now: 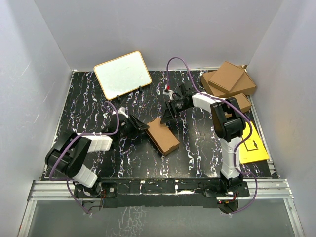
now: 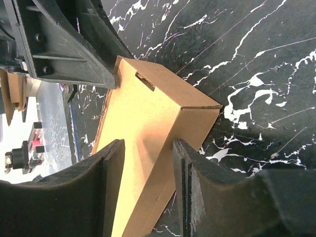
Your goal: Fold the paper box
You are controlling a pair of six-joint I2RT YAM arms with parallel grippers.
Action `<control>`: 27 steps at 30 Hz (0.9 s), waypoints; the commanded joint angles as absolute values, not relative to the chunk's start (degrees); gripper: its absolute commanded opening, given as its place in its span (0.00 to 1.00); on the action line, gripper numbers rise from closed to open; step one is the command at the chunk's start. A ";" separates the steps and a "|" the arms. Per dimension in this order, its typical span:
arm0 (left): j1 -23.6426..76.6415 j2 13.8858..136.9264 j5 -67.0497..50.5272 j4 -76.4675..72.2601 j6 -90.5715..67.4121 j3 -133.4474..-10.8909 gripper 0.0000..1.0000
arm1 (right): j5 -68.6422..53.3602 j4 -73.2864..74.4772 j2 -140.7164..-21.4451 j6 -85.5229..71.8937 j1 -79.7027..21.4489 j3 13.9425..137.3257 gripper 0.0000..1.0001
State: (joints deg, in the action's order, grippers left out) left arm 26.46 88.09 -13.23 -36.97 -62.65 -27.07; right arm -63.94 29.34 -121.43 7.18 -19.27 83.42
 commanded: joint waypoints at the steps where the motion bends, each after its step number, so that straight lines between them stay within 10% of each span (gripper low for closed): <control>1: 26.20 88.05 -15.26 -37.08 -62.58 -29.09 0.39 | -64.40 26.86 -120.60 6.39 -20.16 83.07 0.46; 14: 26.21 88.67 -16.85 -36.52 -62.46 -29.50 0.23 | -62.78 27.02 -120.57 6.75 -21.37 83.15 0.33; 27: 26.27 73.06 -14.52 -26.55 -57.04 -26.07 0.59 | -60.87 28.65 -107.52 15.59 -17.17 78.87 0.57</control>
